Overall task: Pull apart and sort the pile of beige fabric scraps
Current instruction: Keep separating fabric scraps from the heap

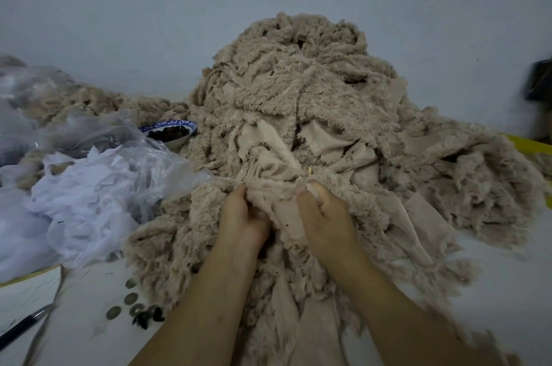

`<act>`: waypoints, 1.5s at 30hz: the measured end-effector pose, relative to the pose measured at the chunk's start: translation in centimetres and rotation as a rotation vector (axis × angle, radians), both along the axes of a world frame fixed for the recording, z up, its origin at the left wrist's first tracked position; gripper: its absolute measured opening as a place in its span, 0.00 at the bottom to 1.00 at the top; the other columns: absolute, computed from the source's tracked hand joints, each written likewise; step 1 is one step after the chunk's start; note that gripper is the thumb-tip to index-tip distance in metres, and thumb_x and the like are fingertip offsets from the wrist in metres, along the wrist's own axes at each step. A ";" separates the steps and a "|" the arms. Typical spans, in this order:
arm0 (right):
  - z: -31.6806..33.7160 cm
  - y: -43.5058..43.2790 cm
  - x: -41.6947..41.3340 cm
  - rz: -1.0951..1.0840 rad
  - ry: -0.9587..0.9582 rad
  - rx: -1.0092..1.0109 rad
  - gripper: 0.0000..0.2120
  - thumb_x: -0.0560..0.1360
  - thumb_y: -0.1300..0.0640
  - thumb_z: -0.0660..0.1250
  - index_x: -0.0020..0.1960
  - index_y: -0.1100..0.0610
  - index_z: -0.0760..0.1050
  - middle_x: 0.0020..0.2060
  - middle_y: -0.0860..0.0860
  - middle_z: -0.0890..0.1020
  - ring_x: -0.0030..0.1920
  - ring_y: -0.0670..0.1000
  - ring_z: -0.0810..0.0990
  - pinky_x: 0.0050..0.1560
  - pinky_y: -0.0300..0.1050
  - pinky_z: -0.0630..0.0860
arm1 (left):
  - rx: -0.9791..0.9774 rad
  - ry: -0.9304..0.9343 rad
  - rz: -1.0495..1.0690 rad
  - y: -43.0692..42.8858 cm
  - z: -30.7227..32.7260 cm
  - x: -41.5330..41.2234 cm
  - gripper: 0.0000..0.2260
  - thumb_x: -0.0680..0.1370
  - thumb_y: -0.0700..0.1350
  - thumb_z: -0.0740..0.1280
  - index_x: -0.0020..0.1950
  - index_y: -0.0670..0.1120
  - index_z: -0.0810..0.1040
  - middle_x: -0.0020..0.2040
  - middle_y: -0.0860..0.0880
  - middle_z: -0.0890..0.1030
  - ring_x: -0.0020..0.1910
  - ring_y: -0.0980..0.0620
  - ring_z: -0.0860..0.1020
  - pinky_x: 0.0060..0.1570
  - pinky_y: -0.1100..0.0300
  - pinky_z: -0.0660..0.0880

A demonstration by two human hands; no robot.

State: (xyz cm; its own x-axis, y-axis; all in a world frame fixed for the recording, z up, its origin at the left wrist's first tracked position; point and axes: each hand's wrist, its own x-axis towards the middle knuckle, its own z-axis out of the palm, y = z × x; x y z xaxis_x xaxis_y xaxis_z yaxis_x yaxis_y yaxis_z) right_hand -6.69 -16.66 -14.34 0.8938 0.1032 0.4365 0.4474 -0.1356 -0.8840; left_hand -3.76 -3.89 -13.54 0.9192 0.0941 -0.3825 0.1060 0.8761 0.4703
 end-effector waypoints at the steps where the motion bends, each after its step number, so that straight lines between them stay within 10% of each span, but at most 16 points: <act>1: 0.0 0.0 0.1 -0.028 0.018 0.053 0.19 0.80 0.54 0.59 0.30 0.45 0.64 0.25 0.41 0.65 0.26 0.41 0.62 0.26 0.34 0.61 | -0.030 -0.026 0.018 0.0 -0.1 0.1 0.18 0.85 0.46 0.58 0.69 0.36 0.74 0.66 0.35 0.78 0.66 0.38 0.76 0.67 0.43 0.71; 5: -0.1 -1.2 1.6 -0.158 0.184 0.080 0.20 0.79 0.58 0.60 0.30 0.47 0.62 0.26 0.41 0.65 0.25 0.41 0.61 0.25 0.34 0.60 | -0.071 -0.142 -0.034 0.2 -0.1 -0.2 0.18 0.85 0.45 0.58 0.69 0.37 0.74 0.64 0.37 0.80 0.57 0.42 0.80 0.50 0.48 0.77; 14: 0.3 -2.0 3.4 -0.117 0.538 0.162 0.17 0.82 0.52 0.58 0.41 0.58 0.79 0.39 0.52 0.81 0.38 0.48 0.79 0.39 0.40 0.74 | 0.434 -0.460 -0.490 -1.9 -0.2 -2.6 0.14 0.80 0.49 0.61 0.42 0.47 0.84 0.48 0.47 0.85 0.50 0.52 0.83 0.51 0.59 0.79; 17: 0.6 -2.1 2.2 -0.056 0.343 0.164 0.23 0.77 0.34 0.59 0.43 0.51 0.82 0.42 0.45 0.86 0.45 0.44 0.84 0.45 0.38 0.78 | 0.504 -0.436 -0.443 -2.1 -0.1 -2.8 0.13 0.79 0.48 0.64 0.53 0.42 0.84 0.55 0.43 0.85 0.57 0.48 0.82 0.57 0.57 0.77; 20: 0.7 -1.6 1.1 -0.023 0.165 -0.041 0.28 0.65 0.21 0.60 0.47 0.44 0.75 0.44 0.41 0.83 0.41 0.35 0.81 0.36 0.28 0.73 | 0.589 -0.393 -0.318 -2.2 -0.1 -2.4 0.12 0.80 0.47 0.65 0.53 0.40 0.84 0.43 0.45 0.85 0.42 0.52 0.83 0.38 0.62 0.79; 28: 1.5 -1.2 0.5 0.014 0.071 -0.369 0.23 0.61 0.21 0.61 0.48 0.32 0.64 0.45 0.27 0.77 0.45 0.28 0.77 0.36 0.28 0.72 | 0.554 -0.313 -0.138 -1.9 0.1 -2.2 0.09 0.81 0.47 0.66 0.51 0.44 0.84 0.45 0.42 0.86 0.42 0.48 0.86 0.36 0.58 0.80; 31: 0.8 -0.9 0.5 0.093 0.024 -0.459 0.17 0.71 0.28 0.62 0.48 0.40 0.72 0.41 0.37 0.82 0.41 0.37 0.80 0.41 0.38 0.77 | 0.524 -0.273 -0.110 -1.6 0.1 -2.0 0.15 0.77 0.51 0.69 0.54 0.41 0.83 0.45 0.41 0.86 0.44 0.47 0.86 0.38 0.58 0.82; 36: 0.3 -1.5 0.7 0.158 0.145 -0.087 0.11 0.81 0.42 0.62 0.46 0.38 0.82 0.44 0.42 0.86 0.43 0.40 0.83 0.40 0.31 0.76 | 0.101 -0.158 0.011 -0.5 0.1 -0.9 0.10 0.83 0.48 0.62 0.48 0.45 0.79 0.43 0.42 0.85 0.44 0.47 0.84 0.42 0.53 0.81; 39: 0.4 -2.4 1.2 -0.006 0.217 0.141 0.16 0.80 0.39 0.62 0.50 0.48 0.82 0.39 0.48 0.86 0.38 0.44 0.83 0.36 0.30 0.76 | -0.124 -0.139 0.144 1.7 -0.2 -0.1 0.12 0.84 0.41 0.57 0.41 0.46 0.70 0.28 0.52 0.71 0.26 0.59 0.68 0.28 0.68 0.66; 42: 1.0 -3.5 2.3 -0.163 0.285 0.354 0.15 0.81 0.40 0.61 0.46 0.42 0.85 0.45 0.42 0.87 0.49 0.42 0.85 0.53 0.41 0.80 | -0.134 -0.205 0.136 2.3 -0.1 -0.3 0.16 0.84 0.44 0.56 0.37 0.47 0.69 0.27 0.53 0.68 0.26 0.58 0.64 0.29 0.68 0.62; 45: 0.7 -3.4 2.9 -0.254 0.329 0.302 0.17 0.80 0.38 0.61 0.55 0.47 0.82 0.51 0.46 0.86 0.56 0.47 0.82 0.63 0.54 0.76 | 0.251 -0.288 -0.061 -0.4 0.6 -1.0 0.27 0.79 0.67 0.56 0.45 0.45 0.79 0.39 0.48 0.83 0.33 0.52 0.81 0.34 0.63 0.76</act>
State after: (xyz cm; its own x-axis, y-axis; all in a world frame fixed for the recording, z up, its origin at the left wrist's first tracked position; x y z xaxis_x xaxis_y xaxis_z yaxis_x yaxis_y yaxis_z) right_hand -3.78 -20.04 -13.67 0.9693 -0.2226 0.1047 0.1251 0.0797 -0.9889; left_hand -4.80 -4.24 -12.96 0.9924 0.0938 -0.0796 -0.0135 0.7258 0.6878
